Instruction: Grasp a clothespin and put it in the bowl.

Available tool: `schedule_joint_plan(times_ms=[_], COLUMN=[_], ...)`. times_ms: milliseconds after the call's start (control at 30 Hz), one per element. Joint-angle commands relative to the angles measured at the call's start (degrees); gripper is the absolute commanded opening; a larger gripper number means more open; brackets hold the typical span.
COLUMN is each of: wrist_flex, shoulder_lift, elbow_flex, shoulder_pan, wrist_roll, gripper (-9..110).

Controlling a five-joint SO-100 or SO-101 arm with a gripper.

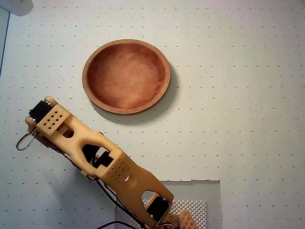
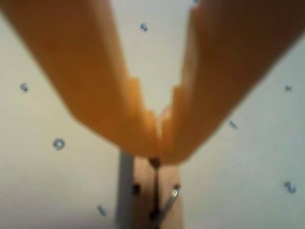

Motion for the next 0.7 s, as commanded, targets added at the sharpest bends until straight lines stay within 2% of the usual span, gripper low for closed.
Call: schedule_joint_plan(times_ms=[0, 267, 500, 667], wrist_flex=[1.93, 1.93, 1.85, 1.85], shoulder_lift=[1.93, 2.81, 2.90, 6.24], elbow_flex=[-2.99, 0.18, 0.26, 0.97], shoulder_pan=[-0.79, -1.76, -1.67, -1.49], wrist_roll=[1.14, 1.41, 1.58, 1.58], gripper=[-3, -2, 10, 9])
